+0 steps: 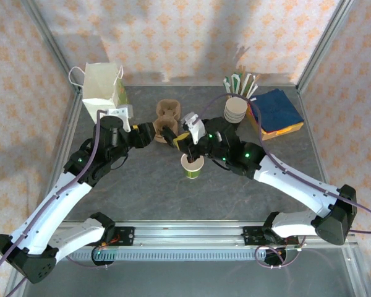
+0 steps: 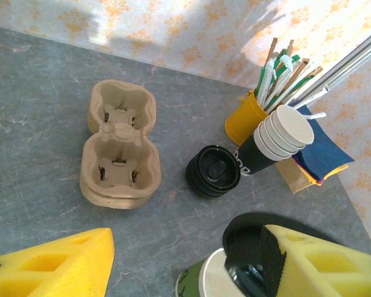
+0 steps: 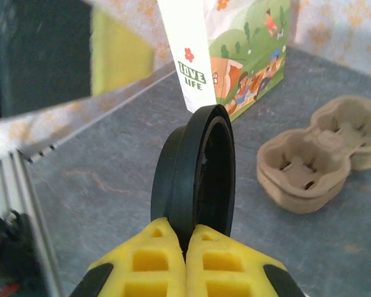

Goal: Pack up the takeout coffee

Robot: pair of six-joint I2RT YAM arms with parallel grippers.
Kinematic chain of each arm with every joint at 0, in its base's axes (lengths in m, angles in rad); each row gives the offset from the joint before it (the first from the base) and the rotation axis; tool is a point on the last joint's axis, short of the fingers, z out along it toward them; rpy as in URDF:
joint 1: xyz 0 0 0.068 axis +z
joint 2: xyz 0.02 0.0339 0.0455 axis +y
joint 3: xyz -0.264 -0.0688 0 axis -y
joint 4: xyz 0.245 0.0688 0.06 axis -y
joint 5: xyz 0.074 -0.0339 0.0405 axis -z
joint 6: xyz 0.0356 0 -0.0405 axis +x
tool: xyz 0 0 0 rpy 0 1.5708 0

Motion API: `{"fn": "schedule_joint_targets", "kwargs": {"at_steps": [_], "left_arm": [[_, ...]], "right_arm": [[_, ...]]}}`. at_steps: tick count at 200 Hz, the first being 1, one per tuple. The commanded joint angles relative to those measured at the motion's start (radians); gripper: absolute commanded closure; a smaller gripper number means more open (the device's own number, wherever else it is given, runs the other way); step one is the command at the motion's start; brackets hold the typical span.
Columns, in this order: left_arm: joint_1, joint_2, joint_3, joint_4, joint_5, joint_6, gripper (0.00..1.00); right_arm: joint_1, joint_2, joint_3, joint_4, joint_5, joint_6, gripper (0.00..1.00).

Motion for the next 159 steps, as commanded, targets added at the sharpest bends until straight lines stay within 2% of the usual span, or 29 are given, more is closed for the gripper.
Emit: {"fn": "schedule_joint_targets", "kwargs": {"at_steps": [1,51,88,159], "left_arm": [[0.005,-0.025,-0.033,0.082,-0.026,0.012,0.34],[0.004,-0.027,-0.109,0.137,-0.006,0.007,0.34],[0.005,-0.029,-0.149,0.165,0.004,-0.006,0.33],[0.006,-0.017,-0.18,0.179,0.013,-0.027,0.33]], "right_arm": [[-0.055,-0.014,-0.018,0.008,-0.075,0.243,1.0],[-0.178,-0.122,-0.096,-0.003,-0.108,0.509,1.0],[-0.277,-0.186,-0.168,-0.024,-0.208,0.666,1.0],[-0.296,-0.225,-0.303,0.058,-0.314,0.804,1.0]]}}
